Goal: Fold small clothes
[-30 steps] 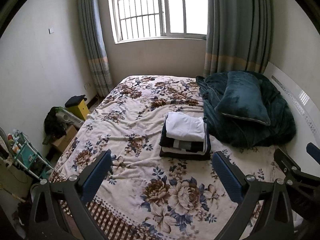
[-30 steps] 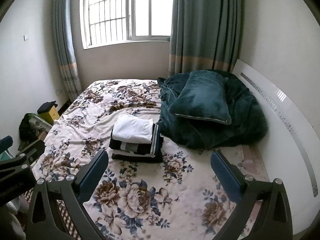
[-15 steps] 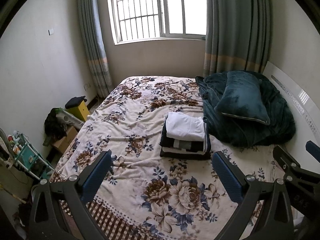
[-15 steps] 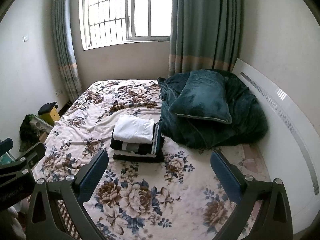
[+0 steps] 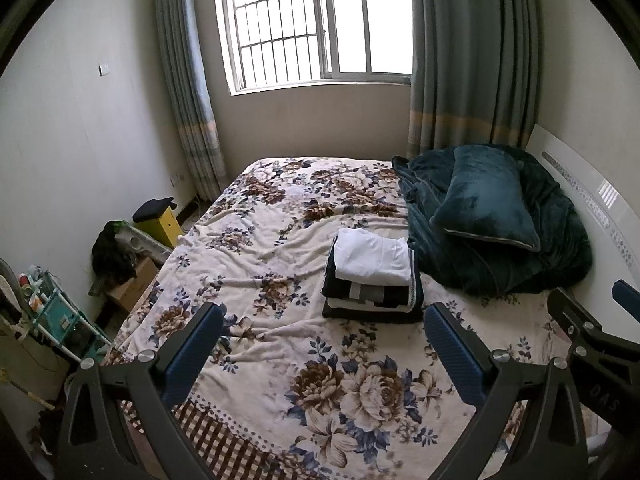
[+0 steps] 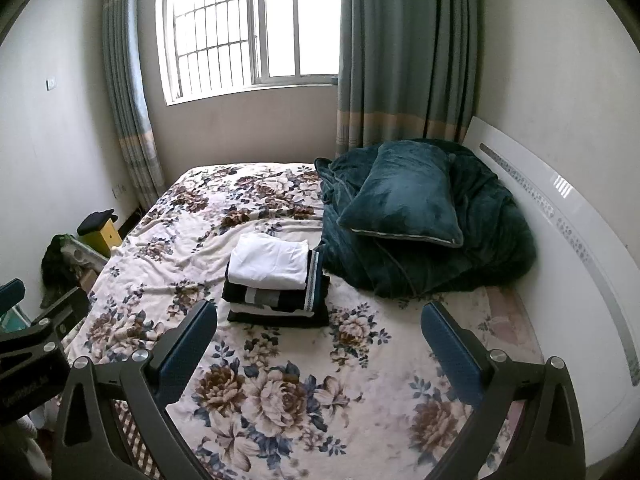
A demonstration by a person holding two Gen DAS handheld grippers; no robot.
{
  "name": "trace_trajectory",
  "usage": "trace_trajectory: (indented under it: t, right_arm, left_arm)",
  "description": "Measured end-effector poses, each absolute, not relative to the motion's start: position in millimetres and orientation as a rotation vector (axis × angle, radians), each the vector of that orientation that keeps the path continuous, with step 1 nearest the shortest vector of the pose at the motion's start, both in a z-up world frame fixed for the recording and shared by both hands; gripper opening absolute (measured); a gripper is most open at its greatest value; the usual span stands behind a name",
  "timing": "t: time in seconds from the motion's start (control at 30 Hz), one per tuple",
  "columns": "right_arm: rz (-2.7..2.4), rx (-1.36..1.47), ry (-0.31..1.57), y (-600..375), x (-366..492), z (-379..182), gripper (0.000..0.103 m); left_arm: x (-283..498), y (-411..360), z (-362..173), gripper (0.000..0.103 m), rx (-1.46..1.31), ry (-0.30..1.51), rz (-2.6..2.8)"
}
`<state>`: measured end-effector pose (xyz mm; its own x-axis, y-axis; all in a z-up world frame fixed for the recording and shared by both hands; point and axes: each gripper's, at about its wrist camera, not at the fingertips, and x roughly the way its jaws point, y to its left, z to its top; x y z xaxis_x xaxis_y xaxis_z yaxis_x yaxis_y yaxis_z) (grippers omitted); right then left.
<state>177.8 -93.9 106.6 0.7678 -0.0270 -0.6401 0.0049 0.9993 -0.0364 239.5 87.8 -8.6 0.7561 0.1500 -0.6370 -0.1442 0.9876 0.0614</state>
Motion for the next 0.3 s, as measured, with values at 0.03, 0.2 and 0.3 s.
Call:
trace_trajectory:
  t: [0.03, 0.2, 0.3]
  right_arm:
    - [-0.018, -0.031, 0.693, -92.1, 176.7, 106.5, 0.103]
    - [-0.022, -0.027, 0.692, -89.5, 175.8, 107.0, 0.103]
    - [-0.023, -0.026, 0.692, -89.4, 175.6, 106.8, 0.103]
  left_arm:
    - [238.9, 87.8, -8.1, 0.103, 0.008, 0.694, 0.161]
    - [238.1, 88.4, -7.8, 0.103, 0.008, 0.695, 0.163]
    - [237.7, 86.9, -9.2, 0.103, 0.008, 0.696, 0.159]
